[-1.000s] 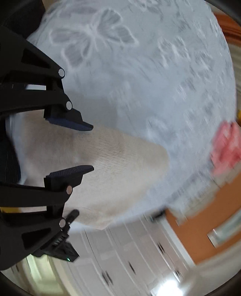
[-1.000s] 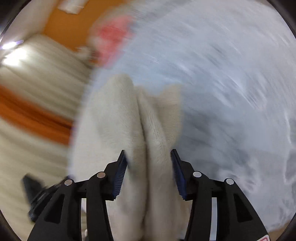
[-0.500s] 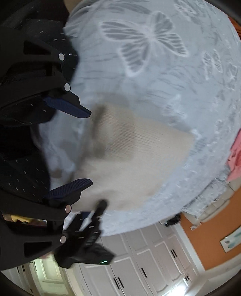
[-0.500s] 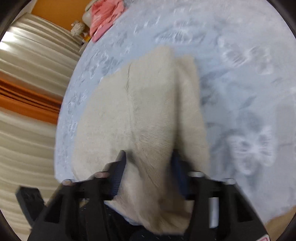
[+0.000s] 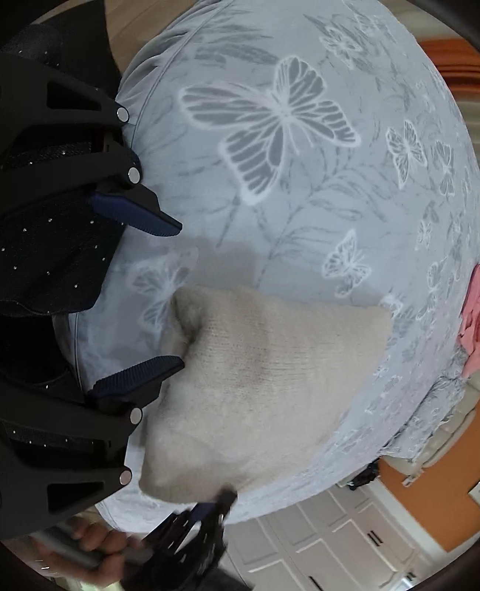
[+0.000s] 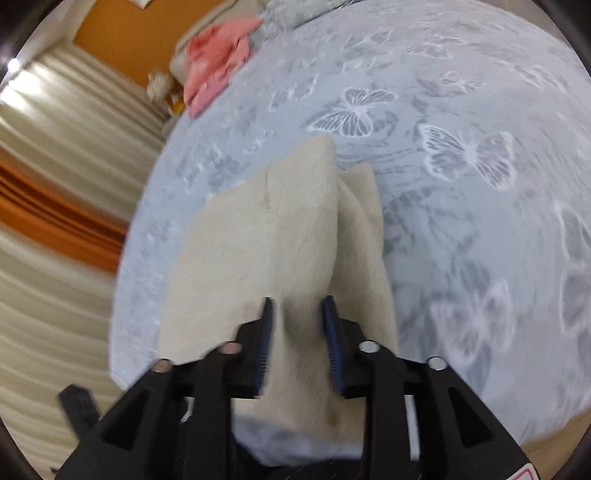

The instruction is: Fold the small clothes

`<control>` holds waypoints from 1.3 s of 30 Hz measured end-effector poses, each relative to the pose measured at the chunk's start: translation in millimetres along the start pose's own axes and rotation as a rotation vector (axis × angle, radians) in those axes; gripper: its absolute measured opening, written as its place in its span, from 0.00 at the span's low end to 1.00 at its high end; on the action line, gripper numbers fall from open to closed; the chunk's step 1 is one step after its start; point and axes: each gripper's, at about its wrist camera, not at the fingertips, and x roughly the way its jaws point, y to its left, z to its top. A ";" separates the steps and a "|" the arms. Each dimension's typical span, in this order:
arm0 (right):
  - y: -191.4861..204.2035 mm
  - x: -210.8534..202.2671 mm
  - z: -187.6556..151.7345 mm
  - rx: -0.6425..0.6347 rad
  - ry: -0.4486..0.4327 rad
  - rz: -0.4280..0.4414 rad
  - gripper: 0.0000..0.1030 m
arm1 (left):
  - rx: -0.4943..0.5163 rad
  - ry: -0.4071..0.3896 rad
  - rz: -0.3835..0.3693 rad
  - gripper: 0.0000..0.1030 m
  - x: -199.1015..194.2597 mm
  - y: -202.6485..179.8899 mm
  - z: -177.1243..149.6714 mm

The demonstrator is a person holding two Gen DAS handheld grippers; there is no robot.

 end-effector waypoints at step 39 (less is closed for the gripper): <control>-35.1 35.8 -30.2 0.068 0.089 -0.138 0.10 | -0.025 0.004 0.194 0.44 17.5 7.9 8.5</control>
